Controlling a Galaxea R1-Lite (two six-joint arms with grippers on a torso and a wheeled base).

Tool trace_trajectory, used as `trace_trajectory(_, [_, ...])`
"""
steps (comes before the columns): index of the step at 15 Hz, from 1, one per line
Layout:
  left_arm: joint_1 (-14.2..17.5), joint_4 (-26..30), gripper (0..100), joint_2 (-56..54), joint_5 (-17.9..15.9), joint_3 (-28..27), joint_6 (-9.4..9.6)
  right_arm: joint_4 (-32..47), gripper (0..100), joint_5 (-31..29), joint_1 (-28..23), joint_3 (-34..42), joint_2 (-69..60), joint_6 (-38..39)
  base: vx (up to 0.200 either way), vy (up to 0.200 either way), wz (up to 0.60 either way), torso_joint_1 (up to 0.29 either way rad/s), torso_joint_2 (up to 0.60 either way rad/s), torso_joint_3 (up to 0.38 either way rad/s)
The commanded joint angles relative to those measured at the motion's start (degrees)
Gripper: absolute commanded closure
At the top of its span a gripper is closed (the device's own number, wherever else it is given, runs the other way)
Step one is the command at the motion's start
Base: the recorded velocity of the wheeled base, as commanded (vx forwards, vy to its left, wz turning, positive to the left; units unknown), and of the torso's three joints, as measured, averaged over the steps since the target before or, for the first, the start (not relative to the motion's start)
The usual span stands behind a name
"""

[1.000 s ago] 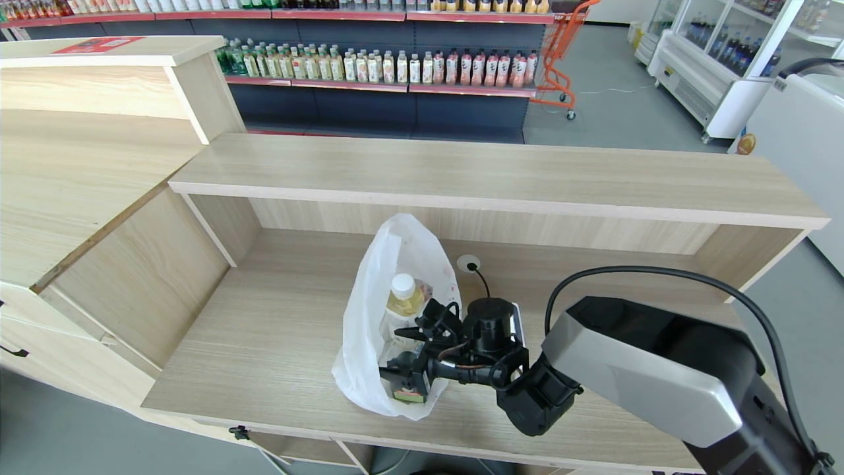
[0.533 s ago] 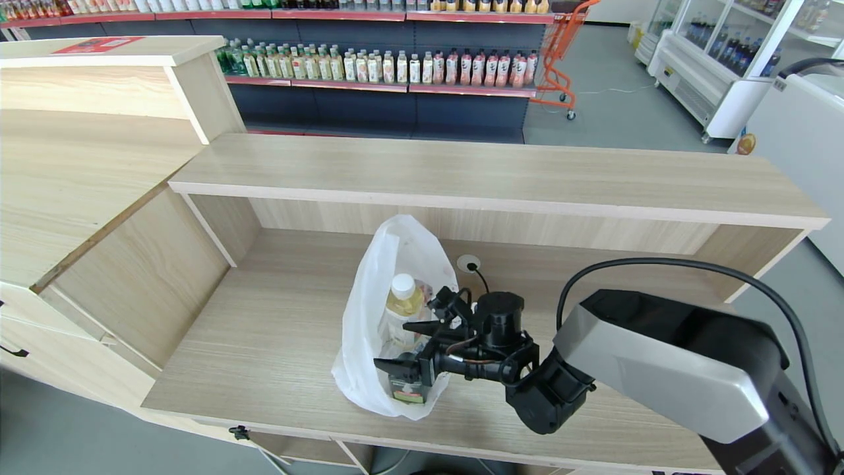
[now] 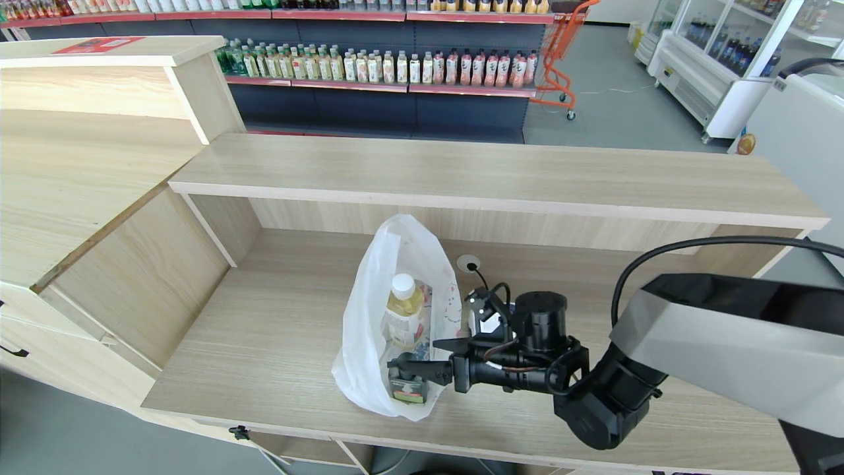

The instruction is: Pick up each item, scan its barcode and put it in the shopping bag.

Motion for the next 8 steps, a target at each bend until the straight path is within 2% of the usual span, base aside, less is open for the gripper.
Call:
trace_trajectory(1, [0.00,0.00,0,-0.02,0.01,0.00,0.00,0.09,0,0.03,-1.95,2.05,-3.71,2.08,0.000,0.000,0.00,0.000,0.00,0.000])
trace_trajectory(5, [0.00,0.00,0,0.06,0.01,0.00,0.00,2.20,0,-0.06,-4.85,5.65,-11.01,11.04,0.000,0.000,0.00,0.000,0.00,0.000])
trace_trajectory(8, [0.00,0.00,0,0.06,0.01,0.00,0.00,5.27,0,-0.06,-6.87,11.98,-17.95,11.13,0.000,0.000,0.00,0.000,0.00,0.000])
